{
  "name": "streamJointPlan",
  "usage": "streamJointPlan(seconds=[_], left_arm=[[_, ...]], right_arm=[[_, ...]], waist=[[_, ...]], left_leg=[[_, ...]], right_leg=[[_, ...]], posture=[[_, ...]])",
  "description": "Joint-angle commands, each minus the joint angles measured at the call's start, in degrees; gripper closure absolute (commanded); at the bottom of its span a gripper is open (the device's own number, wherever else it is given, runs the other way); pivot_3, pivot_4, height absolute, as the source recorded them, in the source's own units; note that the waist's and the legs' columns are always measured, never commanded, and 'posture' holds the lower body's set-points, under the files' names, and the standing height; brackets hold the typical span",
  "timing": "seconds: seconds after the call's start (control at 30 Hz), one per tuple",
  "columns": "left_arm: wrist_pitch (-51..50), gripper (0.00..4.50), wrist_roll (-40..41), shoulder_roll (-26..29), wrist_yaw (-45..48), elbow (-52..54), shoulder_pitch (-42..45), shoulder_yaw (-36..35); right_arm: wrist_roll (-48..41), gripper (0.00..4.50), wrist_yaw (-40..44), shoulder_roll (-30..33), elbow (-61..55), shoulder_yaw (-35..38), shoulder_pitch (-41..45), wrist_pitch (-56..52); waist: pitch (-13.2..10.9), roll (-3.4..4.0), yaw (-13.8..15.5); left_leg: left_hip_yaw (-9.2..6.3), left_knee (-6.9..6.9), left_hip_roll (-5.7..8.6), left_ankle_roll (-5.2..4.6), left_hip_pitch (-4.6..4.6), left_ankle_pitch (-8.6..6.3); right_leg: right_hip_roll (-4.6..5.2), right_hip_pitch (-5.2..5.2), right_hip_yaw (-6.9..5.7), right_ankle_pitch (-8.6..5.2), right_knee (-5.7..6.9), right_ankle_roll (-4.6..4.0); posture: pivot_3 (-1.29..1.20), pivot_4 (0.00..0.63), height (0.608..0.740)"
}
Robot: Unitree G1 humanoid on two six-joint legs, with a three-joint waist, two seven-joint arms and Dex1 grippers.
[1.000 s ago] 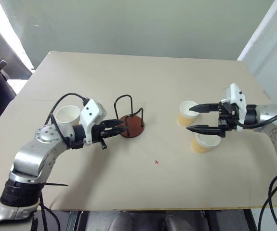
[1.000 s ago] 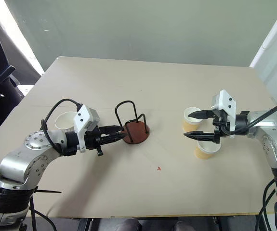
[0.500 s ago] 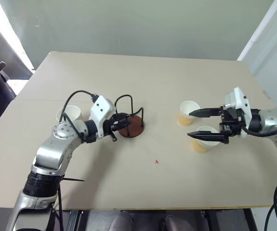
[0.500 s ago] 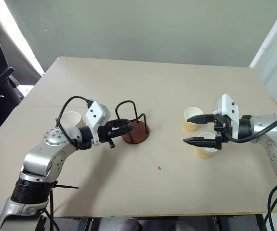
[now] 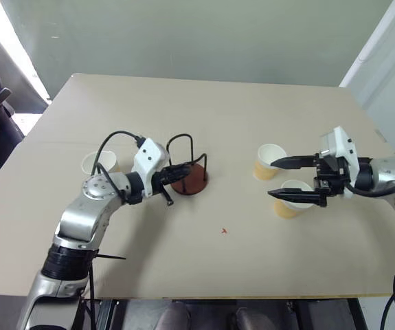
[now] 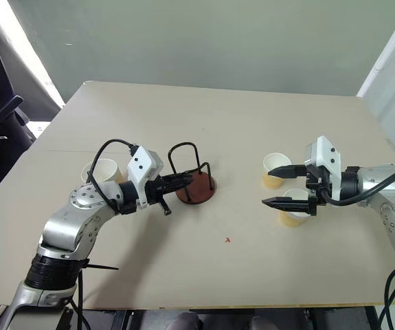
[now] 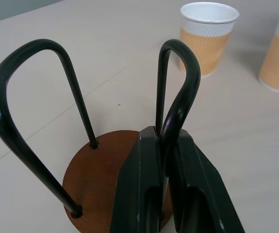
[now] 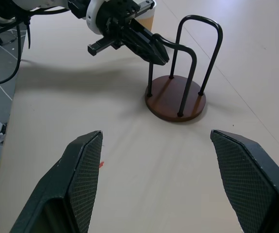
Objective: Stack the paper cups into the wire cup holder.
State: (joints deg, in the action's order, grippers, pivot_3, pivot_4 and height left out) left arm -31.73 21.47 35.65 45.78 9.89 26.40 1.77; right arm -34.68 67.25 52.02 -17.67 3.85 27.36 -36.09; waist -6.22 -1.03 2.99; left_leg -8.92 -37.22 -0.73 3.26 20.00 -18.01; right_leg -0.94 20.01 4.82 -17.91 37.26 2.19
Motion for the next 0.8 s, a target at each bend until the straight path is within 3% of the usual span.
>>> streamJointPlan(seconds=[0.03,0.27,0.57,0.8], left_arm=[[-1.02,4.47,4.59,2.23,3.77,4.09,1.0,-3.62],[-8.66,4.47,13.24,8.11,11.57,15.77,-1.32,-1.1],[-16.56,4.47,16.7,-0.25,-0.83,26.0,-4.77,3.79],[-20.06,4.47,18.82,-0.69,-4.5,30.81,-7.5,3.89]], right_arm=[[-0.64,0.94,-0.15,1.12,-0.65,2.7,0.22,0.81],[-0.97,0.94,1.96,2.29,-0.21,2.38,0.45,1.26],[-1.48,0.94,1.99,2.12,-1.67,2.27,0.09,0.92],[-2.08,0.94,2.58,2.39,-2.34,2.09,-0.07,0.53]], waist=[[0.0,0.0,0.0],[0.0,0.0,0.09],[-0.01,-0.01,0.08],[-0.01,-0.01,0.04]], left_leg=[[0.0,0.0,0.0,0.0,0.0,0.0],[0.0,0.02,0.02,0.0,0.03,0.0],[0.08,-0.07,0.0,-0.04,-0.05,0.01],[0.15,-0.37,0.02,-0.06,-0.08,0.01]], right_leg=[[0.0,0.0,0.0,0.0,0.0,0.0],[0.0,0.01,0.01,0.01,-0.07,0.02],[0.02,0.01,0.04,0.03,-0.12,0.06],[-0.01,0.01,0.07,0.03,0.19,0.06]], posture=[[0.0,0.15,0.74],[0.0,0.15,0.74],[0.0,0.15,0.74],[0.0,0.15,0.74]])
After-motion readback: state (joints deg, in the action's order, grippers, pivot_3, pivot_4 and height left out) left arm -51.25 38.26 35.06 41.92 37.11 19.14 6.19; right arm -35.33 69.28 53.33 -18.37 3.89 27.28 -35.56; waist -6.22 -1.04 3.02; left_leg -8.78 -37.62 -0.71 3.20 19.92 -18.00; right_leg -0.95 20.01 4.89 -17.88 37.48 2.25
